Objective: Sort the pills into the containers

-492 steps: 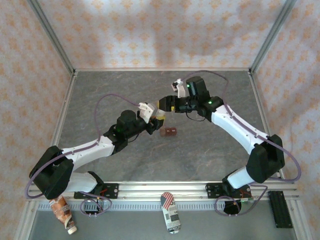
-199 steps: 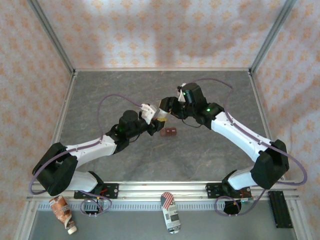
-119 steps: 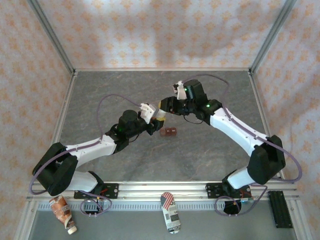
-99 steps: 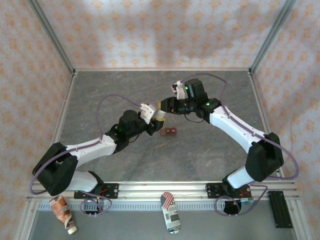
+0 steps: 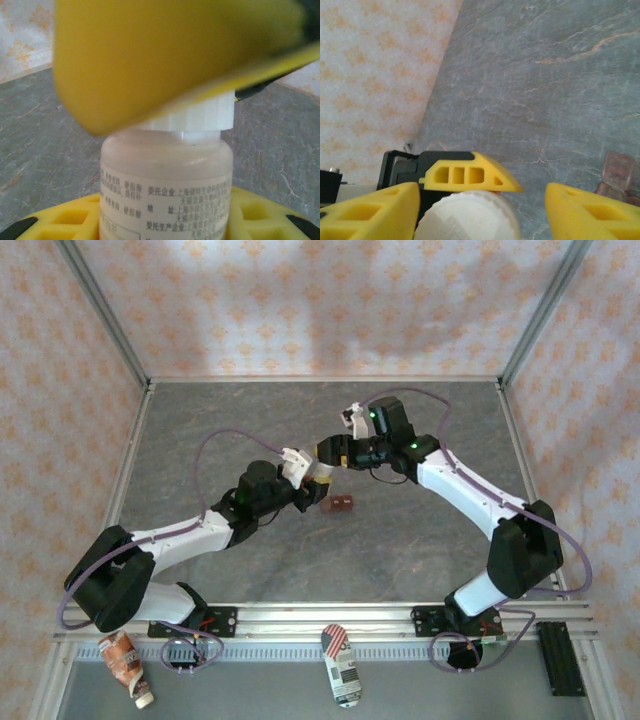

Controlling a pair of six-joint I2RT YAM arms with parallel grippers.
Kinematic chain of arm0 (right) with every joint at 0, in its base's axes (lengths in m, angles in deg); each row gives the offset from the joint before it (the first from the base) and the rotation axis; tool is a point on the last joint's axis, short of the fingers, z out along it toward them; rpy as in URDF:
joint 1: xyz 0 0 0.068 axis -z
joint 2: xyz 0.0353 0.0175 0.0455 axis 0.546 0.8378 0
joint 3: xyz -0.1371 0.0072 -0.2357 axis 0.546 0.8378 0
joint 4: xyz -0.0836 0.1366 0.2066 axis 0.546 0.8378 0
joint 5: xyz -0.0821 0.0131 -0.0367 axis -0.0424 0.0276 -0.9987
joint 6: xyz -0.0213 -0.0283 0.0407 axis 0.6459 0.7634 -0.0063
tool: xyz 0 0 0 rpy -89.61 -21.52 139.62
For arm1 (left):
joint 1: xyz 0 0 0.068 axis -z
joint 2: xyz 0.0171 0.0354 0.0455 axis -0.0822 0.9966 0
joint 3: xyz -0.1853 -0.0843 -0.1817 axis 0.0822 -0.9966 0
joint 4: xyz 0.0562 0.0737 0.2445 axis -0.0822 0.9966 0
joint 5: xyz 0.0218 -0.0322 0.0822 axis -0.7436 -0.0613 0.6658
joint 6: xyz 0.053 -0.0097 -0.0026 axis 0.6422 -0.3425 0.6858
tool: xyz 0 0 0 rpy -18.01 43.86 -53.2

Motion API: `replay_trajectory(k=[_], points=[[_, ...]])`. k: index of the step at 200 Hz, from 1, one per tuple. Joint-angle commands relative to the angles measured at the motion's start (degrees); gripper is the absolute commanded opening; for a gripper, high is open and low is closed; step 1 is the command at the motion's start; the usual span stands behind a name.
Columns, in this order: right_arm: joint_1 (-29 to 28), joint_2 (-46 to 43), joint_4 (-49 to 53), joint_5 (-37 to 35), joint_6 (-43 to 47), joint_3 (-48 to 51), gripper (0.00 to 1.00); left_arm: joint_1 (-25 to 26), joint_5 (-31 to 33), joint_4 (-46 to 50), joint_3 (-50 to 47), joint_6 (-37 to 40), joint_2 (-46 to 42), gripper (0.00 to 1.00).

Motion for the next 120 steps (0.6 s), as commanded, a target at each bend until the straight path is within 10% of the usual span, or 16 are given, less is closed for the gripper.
replay_trajectory(k=[1,120], points=[[2.2,-4.5,0.4,-4.6,-5.8,-0.3,0.71,0.2,-0.7,-2.3,1.8,0.9,-1.7,0.00],[-2.9,-8.6,4.8,-20.6,-19.9,0.0,0.75,0.4,-2.2,-3.5,2.4,2.3,0.0,0.00]])
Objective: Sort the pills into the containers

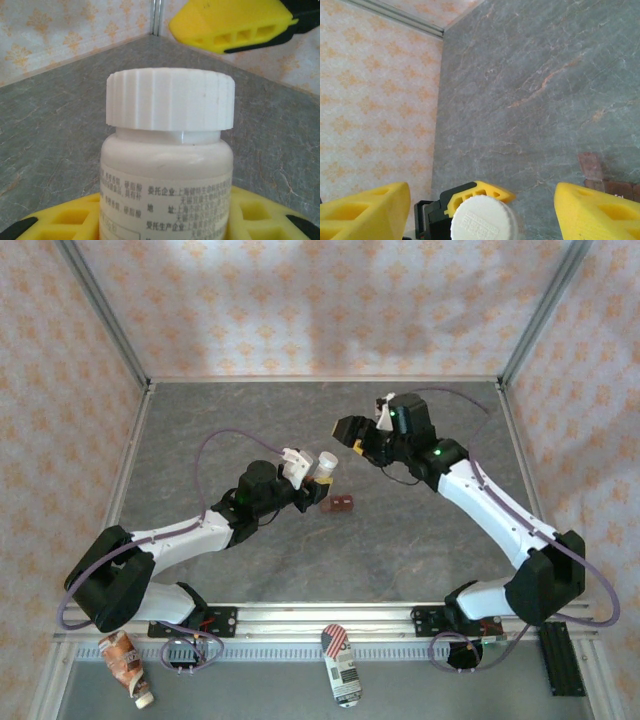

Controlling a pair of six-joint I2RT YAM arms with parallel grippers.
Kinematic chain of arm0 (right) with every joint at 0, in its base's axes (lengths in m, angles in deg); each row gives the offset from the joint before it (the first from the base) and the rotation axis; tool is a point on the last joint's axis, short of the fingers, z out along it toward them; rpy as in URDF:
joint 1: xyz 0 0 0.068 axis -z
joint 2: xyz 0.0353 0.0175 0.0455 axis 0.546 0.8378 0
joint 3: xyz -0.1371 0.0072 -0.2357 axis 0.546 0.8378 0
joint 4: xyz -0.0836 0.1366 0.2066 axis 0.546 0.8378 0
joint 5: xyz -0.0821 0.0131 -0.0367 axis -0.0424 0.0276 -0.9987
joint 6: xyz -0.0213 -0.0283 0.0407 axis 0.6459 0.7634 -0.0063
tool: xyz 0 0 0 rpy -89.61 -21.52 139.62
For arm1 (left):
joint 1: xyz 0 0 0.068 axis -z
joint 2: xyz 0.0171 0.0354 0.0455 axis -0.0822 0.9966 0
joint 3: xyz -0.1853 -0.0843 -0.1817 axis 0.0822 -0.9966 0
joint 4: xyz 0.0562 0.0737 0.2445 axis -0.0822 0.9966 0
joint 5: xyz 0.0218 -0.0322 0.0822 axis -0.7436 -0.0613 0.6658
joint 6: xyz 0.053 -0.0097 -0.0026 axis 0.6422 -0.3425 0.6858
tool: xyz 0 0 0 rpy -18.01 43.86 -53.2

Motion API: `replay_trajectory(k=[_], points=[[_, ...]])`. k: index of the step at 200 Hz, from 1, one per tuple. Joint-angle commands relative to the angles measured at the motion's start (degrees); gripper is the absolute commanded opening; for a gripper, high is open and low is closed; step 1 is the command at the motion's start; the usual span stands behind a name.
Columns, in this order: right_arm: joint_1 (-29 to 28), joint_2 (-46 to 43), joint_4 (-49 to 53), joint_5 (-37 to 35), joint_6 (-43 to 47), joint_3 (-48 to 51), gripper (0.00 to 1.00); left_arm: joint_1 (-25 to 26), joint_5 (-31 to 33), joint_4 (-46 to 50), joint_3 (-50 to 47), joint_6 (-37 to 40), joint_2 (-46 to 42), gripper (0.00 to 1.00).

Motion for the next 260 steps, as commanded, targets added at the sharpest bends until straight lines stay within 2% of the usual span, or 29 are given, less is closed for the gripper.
replay_trajectory(k=[1,46,80,139,175,187,205,226,251,260], points=[[-2.0,0.5,1.9,-4.1,-1.6,-0.6,0.75,0.3,-1.7,-3.4,2.4,1.4,0.0,0.00],[-4.9,3.5,1.6,-4.3,-1.5,-1.3,0.74,0.2,-1.9,-3.9,2.6,1.3,1.0,0.00],[-6.5,4.1,1.8,-4.3,-0.2,-1.6,0.69,0.2,-2.1,-4.5,2.8,1.0,1.8,0.00],[-6.7,3.3,1.6,-5.0,1.4,-0.5,0.42,0.2,-2.3,-5.0,2.9,0.6,2.2,0.00],[-6.6,2.8,-1.4,-4.8,8.7,0.9,0.40,0.3,-2.6,-4.8,2.3,0.3,1.4,0.00],[-5.7,3.0,-3.7,-1.2,13.2,1.7,0.40,0.2,-2.8,-4.8,2.0,0.3,0.9,0.00],[-3.3,4.6,-8.0,10.0,19.7,3.1,0.42,0.2,-2.8,-4.7,1.4,0.2,-0.1,0.00],[-0.6,7.1,-9.2,19.4,22.6,3.2,0.42,0.2,-3.0,-4.2,0.8,0.0,-1.1,0.00],[-0.2,7.8,-9.2,21.3,21.5,2.6,0.43,0.2,-2.9,-4.0,0.5,-0.1,-1.8,0.00],[-0.2,7.2,-9.4,20.5,20.3,2.6,0.48,0.2,-2.8,-4.0,0.5,0.0,-1.8,0.00]])
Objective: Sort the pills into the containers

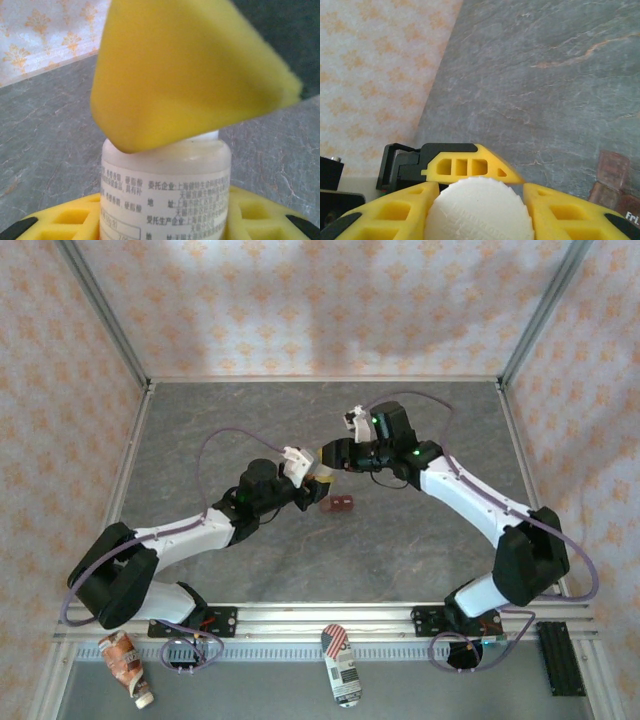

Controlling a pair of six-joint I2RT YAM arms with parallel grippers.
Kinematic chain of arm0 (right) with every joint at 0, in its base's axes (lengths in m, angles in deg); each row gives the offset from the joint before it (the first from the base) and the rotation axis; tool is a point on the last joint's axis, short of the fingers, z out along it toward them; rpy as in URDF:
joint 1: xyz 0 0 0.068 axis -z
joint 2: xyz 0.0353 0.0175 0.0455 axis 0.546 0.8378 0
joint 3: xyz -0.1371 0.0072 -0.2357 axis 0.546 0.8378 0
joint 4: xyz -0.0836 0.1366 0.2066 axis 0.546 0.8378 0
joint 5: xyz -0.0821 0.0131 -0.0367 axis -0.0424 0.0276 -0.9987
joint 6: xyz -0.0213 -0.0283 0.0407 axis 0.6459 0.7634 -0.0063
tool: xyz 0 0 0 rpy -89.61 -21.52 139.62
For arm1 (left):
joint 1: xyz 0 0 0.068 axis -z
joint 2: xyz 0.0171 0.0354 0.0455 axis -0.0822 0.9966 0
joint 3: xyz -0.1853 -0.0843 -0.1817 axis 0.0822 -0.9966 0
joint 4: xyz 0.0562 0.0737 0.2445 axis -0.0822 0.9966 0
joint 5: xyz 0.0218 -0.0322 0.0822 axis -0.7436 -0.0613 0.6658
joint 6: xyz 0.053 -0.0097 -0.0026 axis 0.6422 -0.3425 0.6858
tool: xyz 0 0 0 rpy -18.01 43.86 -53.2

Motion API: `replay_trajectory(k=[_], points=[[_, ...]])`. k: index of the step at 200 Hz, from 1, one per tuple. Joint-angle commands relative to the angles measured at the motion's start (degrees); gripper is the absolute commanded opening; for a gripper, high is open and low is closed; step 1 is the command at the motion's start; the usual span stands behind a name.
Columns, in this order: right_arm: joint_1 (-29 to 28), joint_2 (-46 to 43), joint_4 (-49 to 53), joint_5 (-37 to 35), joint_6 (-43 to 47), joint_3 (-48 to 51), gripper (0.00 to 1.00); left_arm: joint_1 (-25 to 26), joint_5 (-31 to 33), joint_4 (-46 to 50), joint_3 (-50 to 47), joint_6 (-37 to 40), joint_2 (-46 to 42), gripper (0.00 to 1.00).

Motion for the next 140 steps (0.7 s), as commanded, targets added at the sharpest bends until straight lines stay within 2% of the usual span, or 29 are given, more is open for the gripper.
replay_trajectory(k=[1,13,20,31,45,62,82,140], points=[[0.2,0.0,-3.6,4.6,0.8,0.0,0.49,0.5,-2.1,-3.6,0.0,0.2,-2.8,0.00],[0.3,-1.4,-3.5,1.6,-1.8,0.0,0.67,0.5,-1.9,-3.4,0.0,0.3,-2.8,0.00],[0.3,-2.3,-3.1,-0.5,-3.7,-0.1,0.73,0.6,-1.7,-3.4,0.0,0.4,-2.7,0.00],[0.6,-4.0,-2.7,-3.4,-7.4,-0.2,0.79,0.6,-1.4,-3.4,0.0,0.5,-2.6,0.00],[0.7,-5.9,-1.3,-7.7,-11.5,-0.4,0.82,0.6,-1.2,-3.3,0.1,0.7,-2.4,0.00],[0.7,-7.8,3.1,-14.9,-16.6,-1.2,0.82,0.6,-1.2,-3.2,0.2,1.0,-2.4,0.00],[0.7,-9.6,4.4,-19.0,-20.9,-0.6,0.81,0.6,-1.2,-3.0,0.2,1.1,-2.2,0.00],[-2.7,-7.7,6.7,-20.2,-21.8,-3.4,0.69,0.6,-1.6,-2.7,0.7,1.3,-1.9,0.00]])
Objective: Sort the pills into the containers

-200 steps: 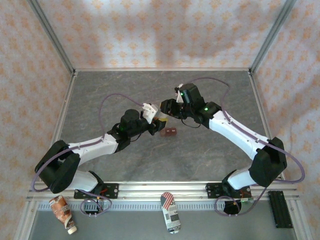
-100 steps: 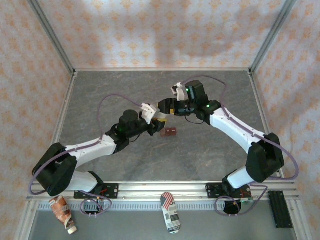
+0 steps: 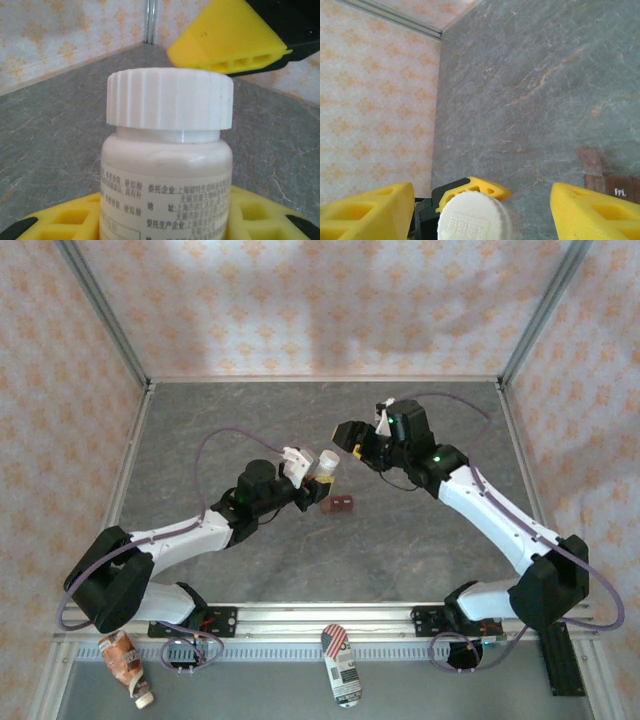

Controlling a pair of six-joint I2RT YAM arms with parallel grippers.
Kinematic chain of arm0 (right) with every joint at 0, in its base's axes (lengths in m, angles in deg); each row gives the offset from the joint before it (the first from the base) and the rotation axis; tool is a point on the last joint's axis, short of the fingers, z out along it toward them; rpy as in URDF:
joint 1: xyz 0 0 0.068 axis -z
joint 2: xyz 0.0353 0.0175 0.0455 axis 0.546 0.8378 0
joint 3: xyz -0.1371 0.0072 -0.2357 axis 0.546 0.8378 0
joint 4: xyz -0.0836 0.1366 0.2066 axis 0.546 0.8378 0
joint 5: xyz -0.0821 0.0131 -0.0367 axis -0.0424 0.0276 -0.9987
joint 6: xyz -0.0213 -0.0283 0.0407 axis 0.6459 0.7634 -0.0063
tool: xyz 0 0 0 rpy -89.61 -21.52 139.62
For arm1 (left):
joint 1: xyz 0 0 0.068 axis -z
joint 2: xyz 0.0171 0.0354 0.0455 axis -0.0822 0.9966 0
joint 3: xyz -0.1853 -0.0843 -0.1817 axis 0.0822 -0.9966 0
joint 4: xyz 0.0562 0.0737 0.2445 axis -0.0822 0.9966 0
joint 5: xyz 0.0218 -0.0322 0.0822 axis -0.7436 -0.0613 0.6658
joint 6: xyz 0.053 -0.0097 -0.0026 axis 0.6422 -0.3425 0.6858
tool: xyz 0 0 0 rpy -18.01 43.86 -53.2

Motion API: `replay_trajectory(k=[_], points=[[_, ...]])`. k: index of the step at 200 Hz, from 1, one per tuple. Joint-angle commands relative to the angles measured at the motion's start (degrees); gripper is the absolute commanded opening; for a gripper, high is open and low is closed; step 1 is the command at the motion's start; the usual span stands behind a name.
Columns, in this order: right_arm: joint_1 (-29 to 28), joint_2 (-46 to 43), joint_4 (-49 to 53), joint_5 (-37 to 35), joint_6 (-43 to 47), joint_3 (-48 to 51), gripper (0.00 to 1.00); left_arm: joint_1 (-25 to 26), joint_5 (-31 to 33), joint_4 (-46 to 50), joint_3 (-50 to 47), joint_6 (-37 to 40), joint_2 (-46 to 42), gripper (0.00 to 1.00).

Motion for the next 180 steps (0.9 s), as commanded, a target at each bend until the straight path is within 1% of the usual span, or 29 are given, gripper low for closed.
replay_trajectory(k=[1,42,96,141,180], points=[[-2.1,1.2,2.0,-2.6,-1.0,-3.1,0.69,0.2,-1.0,-2.1,0.8,1.1,-0.6,0.00],[-4.4,3.2,2.3,-2.9,-0.4,-4.2,0.67,0.2,-1.1,-2.1,1.1,1.1,-0.2,0.00],[-5.7,3.3,2.4,-2.9,0.2,-2.8,0.55,0.2,-1.3,-2.5,1.3,0.8,0.2,0.00],[-5.9,2.7,2.9,-2.7,1.1,-2.0,0.55,0.2,-1.3,-2.5,1.3,0.9,0.2,0.00],[-5.9,2.6,3.2,-3.0,2.4,-1.5,0.45,0.2,-1.2,-2.4,1.3,0.9,0.1,0.00]])
